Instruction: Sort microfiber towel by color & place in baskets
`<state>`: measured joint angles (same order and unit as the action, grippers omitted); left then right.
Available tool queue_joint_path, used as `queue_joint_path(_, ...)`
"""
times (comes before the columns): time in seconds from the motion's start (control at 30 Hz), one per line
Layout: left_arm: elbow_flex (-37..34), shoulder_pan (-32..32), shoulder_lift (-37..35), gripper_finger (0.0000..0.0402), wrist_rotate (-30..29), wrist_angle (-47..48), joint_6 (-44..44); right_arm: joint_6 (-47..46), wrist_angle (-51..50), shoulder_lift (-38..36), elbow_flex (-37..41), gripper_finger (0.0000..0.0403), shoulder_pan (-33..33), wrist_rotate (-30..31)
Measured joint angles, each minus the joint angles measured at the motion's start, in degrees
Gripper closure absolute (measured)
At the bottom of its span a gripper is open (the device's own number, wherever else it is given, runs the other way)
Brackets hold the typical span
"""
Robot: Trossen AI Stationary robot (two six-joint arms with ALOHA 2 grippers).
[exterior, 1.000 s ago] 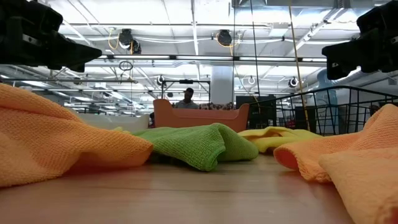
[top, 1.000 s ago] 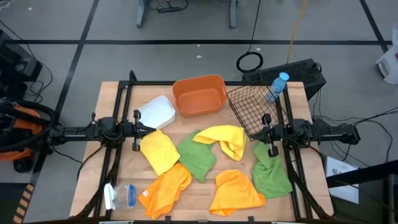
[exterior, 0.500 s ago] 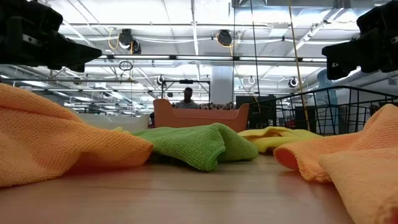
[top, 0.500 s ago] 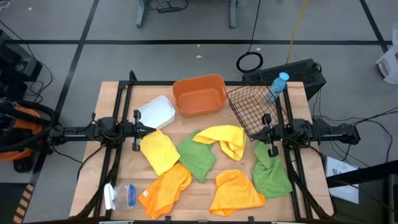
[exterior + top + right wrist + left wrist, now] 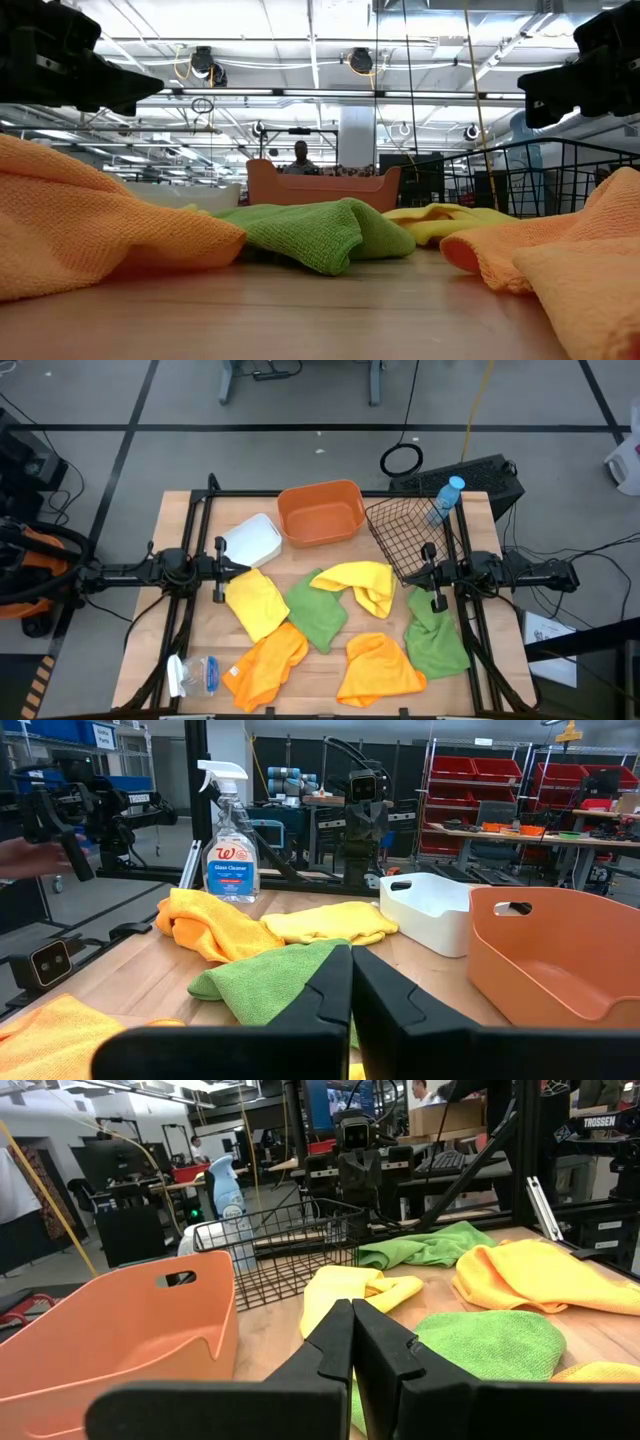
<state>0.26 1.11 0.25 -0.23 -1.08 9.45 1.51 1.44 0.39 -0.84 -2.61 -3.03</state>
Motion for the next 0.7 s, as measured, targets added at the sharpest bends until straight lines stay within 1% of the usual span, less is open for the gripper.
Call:
queue_joint_path(0.17, 0.0, 0.0, 0.0, 0.0393, -0.1, -0.3, 1.5, 0.0, 0.0, 0.0, 0.0, 0.0403, 0.0, 0.0)
queue_joint_path(0.7, 0.0, 0.0, 0.0, 0.0393, -0.2, -0.8, 1.4, 0.0, 0.0, 0.0, 0.0, 0.0403, 0.0, 0.0)
